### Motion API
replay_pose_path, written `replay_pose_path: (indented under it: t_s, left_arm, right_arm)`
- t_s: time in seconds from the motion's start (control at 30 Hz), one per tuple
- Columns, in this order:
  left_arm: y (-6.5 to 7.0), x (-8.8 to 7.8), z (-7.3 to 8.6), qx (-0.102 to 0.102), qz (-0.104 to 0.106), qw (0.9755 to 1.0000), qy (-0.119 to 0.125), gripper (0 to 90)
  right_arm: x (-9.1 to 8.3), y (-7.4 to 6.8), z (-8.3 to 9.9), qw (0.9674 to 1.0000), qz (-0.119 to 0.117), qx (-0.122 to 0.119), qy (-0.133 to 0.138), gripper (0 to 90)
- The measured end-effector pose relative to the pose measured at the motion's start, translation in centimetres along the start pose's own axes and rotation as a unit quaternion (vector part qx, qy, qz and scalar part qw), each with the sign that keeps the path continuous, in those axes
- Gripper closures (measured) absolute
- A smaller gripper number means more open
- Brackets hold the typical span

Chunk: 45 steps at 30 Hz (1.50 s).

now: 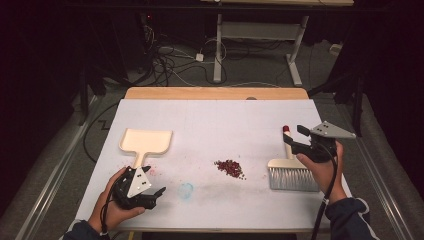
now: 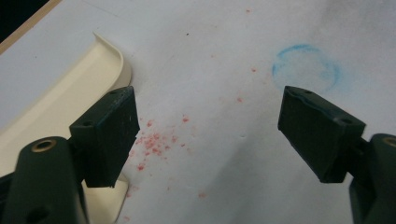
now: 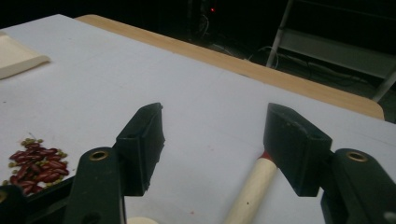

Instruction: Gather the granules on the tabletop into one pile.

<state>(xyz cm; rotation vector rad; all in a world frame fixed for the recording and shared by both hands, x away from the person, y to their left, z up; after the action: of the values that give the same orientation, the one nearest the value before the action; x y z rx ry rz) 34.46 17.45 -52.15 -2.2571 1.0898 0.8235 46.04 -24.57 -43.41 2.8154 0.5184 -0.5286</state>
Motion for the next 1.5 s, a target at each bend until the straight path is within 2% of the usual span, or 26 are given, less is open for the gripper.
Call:
replay_pose_path:
  t_s: [0.27,0.37,0.47,0.57,0.73,0.8,0.87,0.93,1.1,1.37,1.5]
  left_arm:
    - [-0.1,0.2,-0.3,0.002,0.001,1.0000,0.000,19.5]
    - [-0.1,0.2,-0.3,0.002,0.002,1.0000,0.000,19.5]
    - [-0.1,0.3,-0.3,0.002,0.002,1.0000,0.000,19.4]
    - [-0.1,0.3,-0.3,0.002,0.002,1.0000,-0.001,19.4]
    - [-0.1,0.3,-0.3,-0.001,0.003,1.0000,0.001,19.4]
    - [-0.1,0.3,-0.3,-0.003,0.004,1.0000,0.003,19.5]
    - [-0.1,0.3,-0.3,-0.004,0.005,1.0000,0.004,19.5]
    - [-0.2,0.3,-0.4,-0.003,0.005,1.0000,0.003,19.5]
    - [-0.3,0.5,-0.6,-0.003,0.005,1.0000,0.005,19.4]
    - [-0.1,0.8,-0.8,0.002,0.004,1.0000,0.007,19.5]
    - [-0.1,0.8,-0.9,0.004,0.002,0.9999,0.009,19.4]
  right_arm:
    - [-2.3,-0.9,0.2,0.9997,0.003,-0.009,0.021,29.5]
    - [-3.1,-0.8,0.5,0.9995,0.018,-0.007,0.023,26.2]
    - [-3.8,-0.9,0.6,0.9993,0.021,-0.005,0.030,25.3]
    - [-4.4,-1.1,0.7,0.9992,0.018,-0.006,0.036,23.5]
    - [-5.5,-1.7,0.9,0.9981,0.008,-0.024,0.056,22.9]
    - [-5.9,-1.9,1.1,0.9981,0.003,-0.023,0.057,22.6]
    - [-6.2,-1.9,1.5,0.9978,0.008,-0.031,0.057,21.7]
    - [-6.5,-2.1,1.8,0.9975,0.003,-0.037,0.061,21.7]
    - [-7.2,-2.5,2.9,0.9974,0.000,-0.037,0.061,21.5]
    - [-7.1,-4.1,6.3,0.9960,-0.008,-0.076,0.046,22.4]
    - [-7.0,-5.1,7.8,0.9956,-0.025,-0.085,0.033,22.8]
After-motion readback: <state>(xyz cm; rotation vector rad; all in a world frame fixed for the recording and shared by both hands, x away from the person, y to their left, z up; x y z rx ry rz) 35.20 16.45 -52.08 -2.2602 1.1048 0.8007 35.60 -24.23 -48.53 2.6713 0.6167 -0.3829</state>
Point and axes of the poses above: each handheld gripper's, and its own axes: x roughly forward along the jaws, z roughly out of its underside, y roughly to its right, the point moved 10 cm from there along x, roughly forward along the jaws, and after that the axes turned 9 degrees about z, right-handed, at the moved point
